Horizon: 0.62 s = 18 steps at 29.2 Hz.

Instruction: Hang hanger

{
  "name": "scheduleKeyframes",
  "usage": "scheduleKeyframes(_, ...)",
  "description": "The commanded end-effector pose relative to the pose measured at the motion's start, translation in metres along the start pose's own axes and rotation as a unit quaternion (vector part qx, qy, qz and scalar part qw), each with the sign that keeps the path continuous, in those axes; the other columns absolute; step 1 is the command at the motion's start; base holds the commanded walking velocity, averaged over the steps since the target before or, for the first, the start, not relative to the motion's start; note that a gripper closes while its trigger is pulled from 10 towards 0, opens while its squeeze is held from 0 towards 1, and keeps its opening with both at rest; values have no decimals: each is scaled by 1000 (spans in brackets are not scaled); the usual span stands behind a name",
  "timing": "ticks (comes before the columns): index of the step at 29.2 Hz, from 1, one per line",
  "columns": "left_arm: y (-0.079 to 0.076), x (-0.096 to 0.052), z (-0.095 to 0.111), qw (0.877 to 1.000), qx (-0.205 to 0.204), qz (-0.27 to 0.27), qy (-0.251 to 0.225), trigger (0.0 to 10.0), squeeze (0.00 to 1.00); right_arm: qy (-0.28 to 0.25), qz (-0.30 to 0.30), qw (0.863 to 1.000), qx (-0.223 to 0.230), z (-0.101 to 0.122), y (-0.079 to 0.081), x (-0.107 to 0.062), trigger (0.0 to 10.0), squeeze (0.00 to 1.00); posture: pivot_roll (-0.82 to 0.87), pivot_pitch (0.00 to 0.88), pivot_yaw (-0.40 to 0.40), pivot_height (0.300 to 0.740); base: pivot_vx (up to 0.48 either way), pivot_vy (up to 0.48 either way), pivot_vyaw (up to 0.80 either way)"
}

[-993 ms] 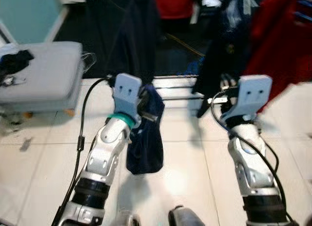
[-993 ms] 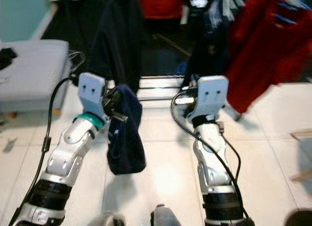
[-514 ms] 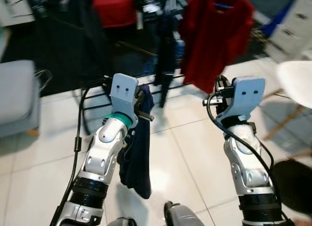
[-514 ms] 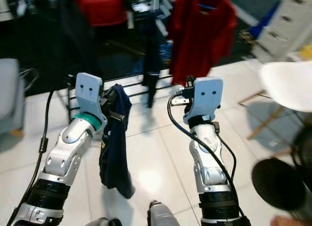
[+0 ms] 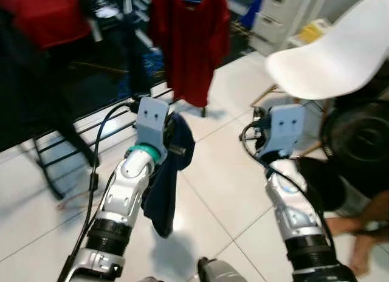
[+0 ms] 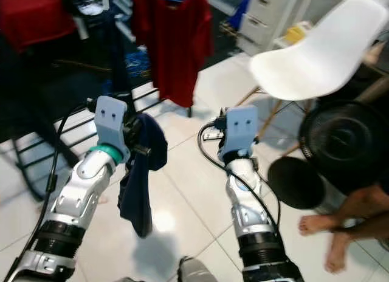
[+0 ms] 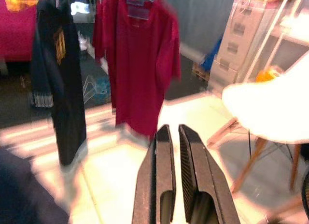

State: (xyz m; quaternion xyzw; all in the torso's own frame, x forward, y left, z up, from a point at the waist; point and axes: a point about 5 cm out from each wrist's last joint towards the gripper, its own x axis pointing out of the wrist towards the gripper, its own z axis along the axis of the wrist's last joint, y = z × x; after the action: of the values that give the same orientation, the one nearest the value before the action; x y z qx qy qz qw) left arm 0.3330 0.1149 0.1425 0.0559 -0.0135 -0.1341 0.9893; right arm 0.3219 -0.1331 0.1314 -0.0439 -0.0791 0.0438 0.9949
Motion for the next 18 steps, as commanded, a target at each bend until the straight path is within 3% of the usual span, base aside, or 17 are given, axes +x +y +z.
scheduleKeyframes(1, 2, -4, -21, 999, 18, 8, 32, 10000, 0, 43, 6, 999, -13, -25, 1, -8, 10000, 0, -68, 0, 26, 740, 0, 0, -800)
scheduleKeyframes(4, 5, -7, -35, 998, 28, 16, 55, 10000, 0, 68, 9, 997, -22, -38, 1, -12, 10000, 0, -66, 0, 25, 740, 0, 0, -800)
scheduleKeyframes(7, 17, -33, -90, 987, 47, 37, 151, 10000, 0, 158, 16, 986, -48, -83, -3, -36, 10000, 0, -52, 0, 18, 740, 0, 0, -800)
scheduleKeyframes(11, 19, -41, -102, 983, 50, 40, 172, 10000, 0, 176, 17, 983, -54, -92, -4, -43, 10000, 0, -51, 0, 17, 740, 0, 0, -800)
scheduleKeyframes(12, 21, -59, -126, 974, 50, 44, 218, 10000, 0, 208, 17, 976, -63, -107, -9, -57, 10000, 0, -52, 0, 15, 740, 0, 0, -800)
scheduleKeyframes(16, 20, -72, -142, 967, 49, 45, 247, 10000, 0, 225, 16, 972, -70, -116, -12, -67, 10000, 0, -52, 0, 15, 740, 0, 0, -800)
scheduleKeyframes(18, 19, -72, -143, 967, 52, 44, 245, 10000, 0, 224, 15, 972, -70, -117, -12, -67, 10000, 0, -52, 0, 15, 740, 0, 0, -800)
